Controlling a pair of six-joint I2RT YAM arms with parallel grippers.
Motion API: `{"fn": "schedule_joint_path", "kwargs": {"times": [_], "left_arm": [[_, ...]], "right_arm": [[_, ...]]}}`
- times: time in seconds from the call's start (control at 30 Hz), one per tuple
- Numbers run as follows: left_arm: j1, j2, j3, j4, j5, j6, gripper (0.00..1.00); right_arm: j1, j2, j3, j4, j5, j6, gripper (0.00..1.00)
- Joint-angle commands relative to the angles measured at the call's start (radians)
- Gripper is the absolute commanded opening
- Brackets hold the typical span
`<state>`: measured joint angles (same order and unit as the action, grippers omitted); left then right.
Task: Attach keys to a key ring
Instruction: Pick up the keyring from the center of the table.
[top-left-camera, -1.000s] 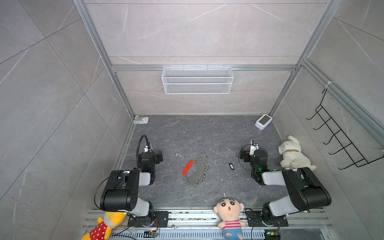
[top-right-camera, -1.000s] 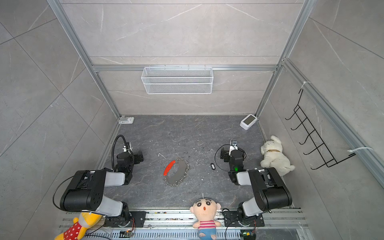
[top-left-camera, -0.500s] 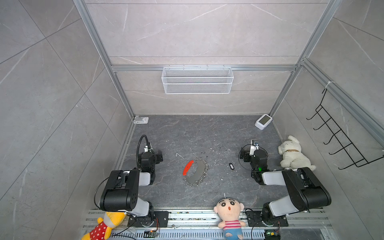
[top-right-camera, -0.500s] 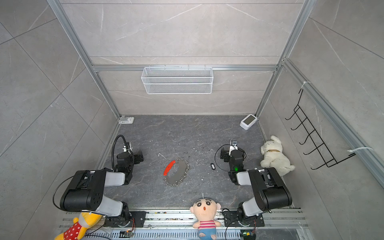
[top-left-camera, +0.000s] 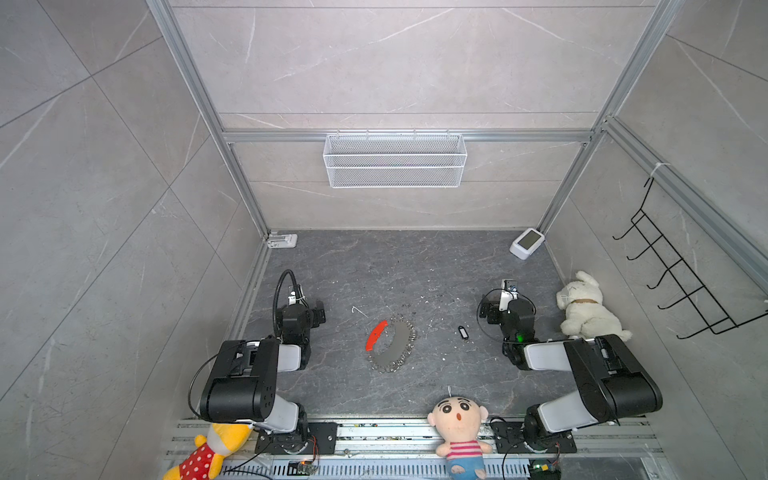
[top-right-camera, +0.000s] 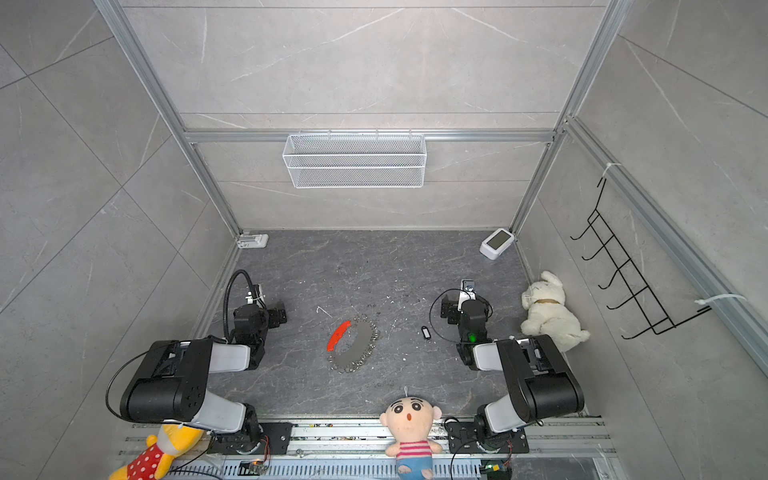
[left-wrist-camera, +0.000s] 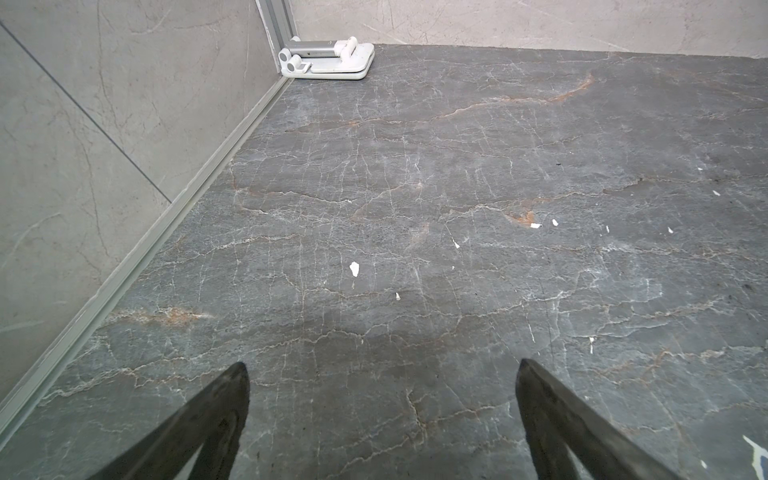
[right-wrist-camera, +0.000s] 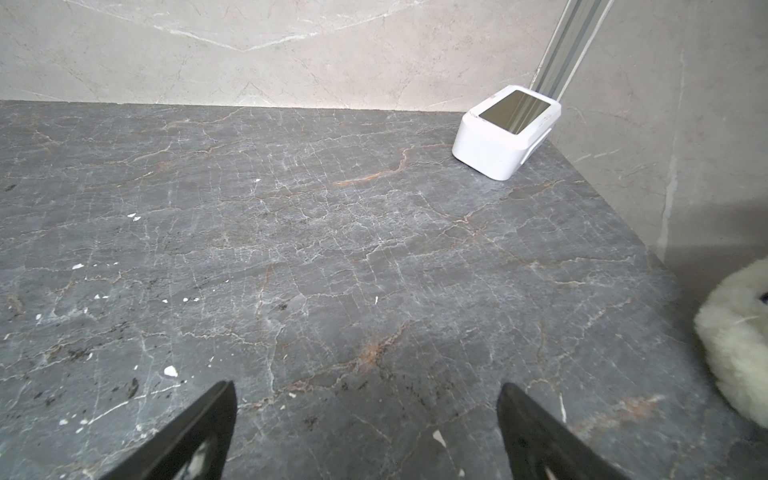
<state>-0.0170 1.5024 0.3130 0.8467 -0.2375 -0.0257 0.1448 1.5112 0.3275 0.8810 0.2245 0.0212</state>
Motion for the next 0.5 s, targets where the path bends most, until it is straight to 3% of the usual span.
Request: {"fn": "schedule_joint_path", "kwargs": {"times": [0.0, 0.37, 0.47], "left_arm": [[0.004, 0.003, 0.024, 0.059, -0.023, 0.016, 1.0], [0.004, 0.001, 0.016, 0.068, -0.021, 0.021, 1.0], [0.0, 0.001, 0.009, 0.08, -0.018, 0.026, 1.0]], "right_arm": [[0.006, 0.01, 0.019, 0.03, 0.016, -0.015, 0.99], [0.007, 0.007, 0.012, 0.044, 0.022, -0.019, 0.99], [0.035, -0.034, -0.018, 0.068, 0.075, -0.031, 0.99]]}}
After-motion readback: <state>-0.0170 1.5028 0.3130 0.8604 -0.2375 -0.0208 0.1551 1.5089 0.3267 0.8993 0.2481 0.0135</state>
